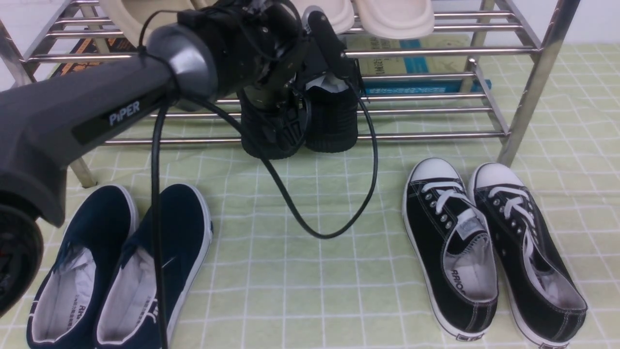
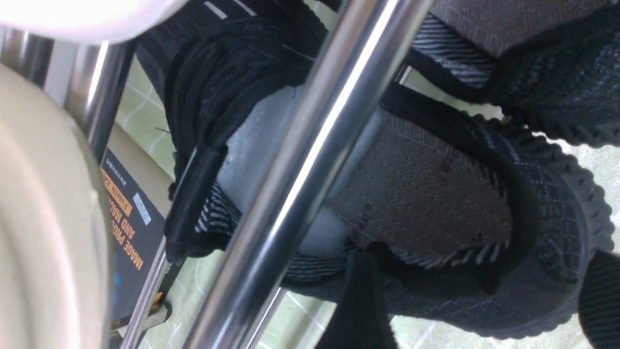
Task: Take the shoes off the shelf with your hand from the green coffee tablecloth.
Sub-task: 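Grasp a shoe standing on the lower shelf of the shoe rack with the left gripper, then set the held shoe down on the floor in front of the rack with the left gripper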
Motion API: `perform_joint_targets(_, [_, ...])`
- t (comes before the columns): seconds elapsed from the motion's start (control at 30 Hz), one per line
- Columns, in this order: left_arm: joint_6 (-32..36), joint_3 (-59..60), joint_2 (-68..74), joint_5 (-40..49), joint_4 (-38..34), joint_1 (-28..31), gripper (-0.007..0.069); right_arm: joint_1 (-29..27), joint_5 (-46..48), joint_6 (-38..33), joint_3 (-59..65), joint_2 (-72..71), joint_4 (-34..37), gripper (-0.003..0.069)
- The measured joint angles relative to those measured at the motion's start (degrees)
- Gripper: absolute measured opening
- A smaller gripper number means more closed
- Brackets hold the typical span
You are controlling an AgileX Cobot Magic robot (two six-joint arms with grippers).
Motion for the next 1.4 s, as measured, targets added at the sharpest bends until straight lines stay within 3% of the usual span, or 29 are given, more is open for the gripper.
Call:
perform_joint_targets(0.3, [0.00,0.00,0.70,-4.64,1.42,0.00,0.0574,0.00,0.00,0.00,0.00,0.00,0.00,0.0030])
perform_joint_targets(0.7, [-0.34,0.00,2.84,-3.33,1.94,0.00,0.0565,0.00,0.00,0.00,0.00,0.00,0.00,0.0037])
perform_joint_targets(0.87, [-4.89,-0.05,2.88,-1.23,1.59,0.00,0.0410,0.00,0.00,0.00,0.00,0.00,0.00,0.0038])
perform_joint_targets(1.07, [-6.13,-0.05,2.88,4.32,1.18,-0.04,0.0093,0.00,0.00,0.00,0.00,0.00,0.07,0.0045])
perform_joint_targets(1.2, [-6.13,-0.05,1.59,7.56,-1.96,0.06,0.0101,0.00,0.00,0.00,0.00,0.00,0.07,0.0047])
perform_joint_targets(1.4, [-5.90,-0.05,-4.56,13.16,-12.30,0.01,0.0101,0.00,0.04,0.00,0.00,0.00,0.16,0.0054])
